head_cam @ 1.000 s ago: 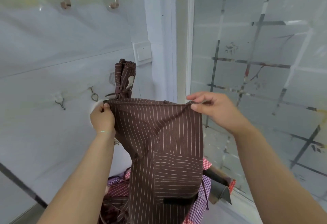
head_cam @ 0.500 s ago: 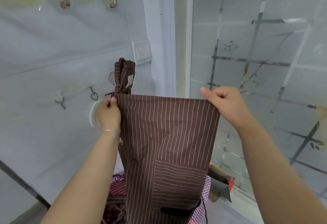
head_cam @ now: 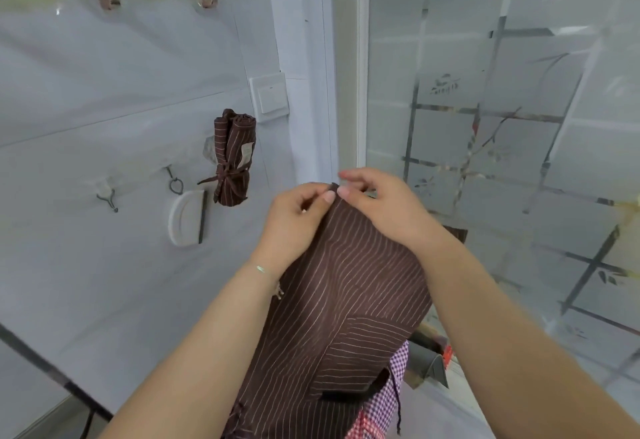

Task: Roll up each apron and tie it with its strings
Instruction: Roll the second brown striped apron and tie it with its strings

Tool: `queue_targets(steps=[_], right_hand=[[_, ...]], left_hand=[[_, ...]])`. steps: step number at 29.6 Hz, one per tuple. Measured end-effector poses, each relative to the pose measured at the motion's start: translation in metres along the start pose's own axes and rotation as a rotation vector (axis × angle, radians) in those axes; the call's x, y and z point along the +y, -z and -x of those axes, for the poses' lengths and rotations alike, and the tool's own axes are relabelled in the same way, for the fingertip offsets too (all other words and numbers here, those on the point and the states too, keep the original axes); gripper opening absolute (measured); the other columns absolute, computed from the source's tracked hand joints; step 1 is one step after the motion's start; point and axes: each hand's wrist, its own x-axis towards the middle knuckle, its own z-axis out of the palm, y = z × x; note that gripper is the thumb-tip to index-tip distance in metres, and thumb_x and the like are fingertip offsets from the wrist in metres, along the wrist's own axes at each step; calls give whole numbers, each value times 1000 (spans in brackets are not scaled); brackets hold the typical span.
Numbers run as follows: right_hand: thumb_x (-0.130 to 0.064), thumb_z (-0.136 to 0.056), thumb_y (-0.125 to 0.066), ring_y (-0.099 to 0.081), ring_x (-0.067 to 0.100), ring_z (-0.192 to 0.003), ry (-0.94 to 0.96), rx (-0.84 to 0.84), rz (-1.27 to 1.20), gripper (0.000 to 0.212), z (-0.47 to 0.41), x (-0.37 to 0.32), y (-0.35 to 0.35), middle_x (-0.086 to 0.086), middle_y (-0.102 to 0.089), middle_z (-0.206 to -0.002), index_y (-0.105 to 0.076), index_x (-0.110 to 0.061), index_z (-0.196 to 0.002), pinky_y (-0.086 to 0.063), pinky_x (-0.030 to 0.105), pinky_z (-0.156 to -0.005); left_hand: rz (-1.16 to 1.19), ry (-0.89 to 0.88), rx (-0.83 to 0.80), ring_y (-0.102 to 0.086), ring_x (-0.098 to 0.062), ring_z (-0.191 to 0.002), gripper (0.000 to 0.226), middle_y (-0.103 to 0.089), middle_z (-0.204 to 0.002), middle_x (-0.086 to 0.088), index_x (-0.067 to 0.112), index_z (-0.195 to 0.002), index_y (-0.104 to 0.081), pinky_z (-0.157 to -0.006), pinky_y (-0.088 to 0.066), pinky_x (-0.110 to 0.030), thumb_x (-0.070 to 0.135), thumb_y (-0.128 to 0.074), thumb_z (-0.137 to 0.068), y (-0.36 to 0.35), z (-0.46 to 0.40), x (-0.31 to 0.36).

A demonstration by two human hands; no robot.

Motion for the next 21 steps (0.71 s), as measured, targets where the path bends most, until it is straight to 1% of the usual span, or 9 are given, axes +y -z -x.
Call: queue_targets(steps=[2, 3, 5, 8, 11, 14, 16, 18, 21], right_hand=[[-29, -92, -63, -63, -2, -77, -42, 10, -94, 11, -1, -3, 3, -9, -70, -90, -71, -24, -98, -46, 13, -71], [-28, -91, -65, -64, -2, -70, -57, 11, -115, 8, -1, -2, 7, -8, -70, -83, -72, -24, -91, -46, 12, -65], [-27, -90, -67, -62, -4, -60, -77, 1, -123, 7, -1, 1, 10, -8, -69, -75, -73, -25, -85, -45, 9, -56], [-24, -89, -68, -52, -8, -48, -68, 56, -82, 9, -1, 5, 8, -9, -60, -65, -71, -25, -81, -38, 7, -49], [-22, -90, -68, -49, -8, -48, -48, 111, -42, 10, -1, 7, 8, -11, -56, -64, -67, -26, -80, -37, 7, -50], [-23, -90, -66, -53, -4, -59, -31, 130, -21, 8, 1, 9, 8, -10, -60, -73, -66, -27, -84, -41, 11, -60], [-22, -90, -66, -53, -7, -59, -11, 140, -30, 8, 1, 11, 10, -10, -60, -74, -65, -26, -84, -42, 8, -59], [-21, -90, -66, -52, -8, -59, 5, 153, -41, 9, 1, 12, 13, -10, -59, -74, -64, -27, -83, -42, 7, -60], [-25, -91, -66, -52, -1, -68, 26, 194, -41, 8, -3, 16, 19, -12, -59, -77, -63, -29, -85, -43, 15, -68]], left_hand=[[6, -4, -18, -67, -8, -81, 20, -73, -84, 10, 29, -88, -72, -79, -53, -25, 14, -60, -93, -4, 1, 1], [1, -3, -27, -67, -10, -81, 18, -73, -84, 9, 27, -89, -72, -79, -53, -27, 14, -60, -93, -4, 1, 1], [-30, -15, -33, -64, -8, -76, 15, -71, -78, 10, 25, -89, -72, -75, -52, -26, 14, -63, -91, -6, 3, -2], [-53, -29, 40, -55, 0, -67, 15, -61, -69, 14, 28, -90, -64, -68, -42, -18, 13, -69, -86, -13, 5, -4], [-88, -74, 116, -54, 3, -68, 26, -58, -71, 13, 31, -86, -53, -65, -39, -11, 16, -74, -83, -18, 8, -6], [-135, -131, 149, -54, 0, -72, 26, -57, -73, 13, 31, -80, -52, -63, -40, -11, 20, -75, -81, -23, 9, -7], [-137, -148, 158, -53, -1, -71, 25, -57, -72, 14, 31, -78, -53, -62, -40, -11, 22, -76, -81, -26, 8, -7], [-130, -161, 136, -52, -2, -70, 24, -57, -71, 16, 31, -78, -54, -63, -41, -14, 24, -77, -80, -26, 6, -8], [-152, -183, 49, -50, -3, -67, 27, -54, -72, 22, 34, -78, -51, -62, -40, -17, 27, -76, -80, -28, 6, -11]])
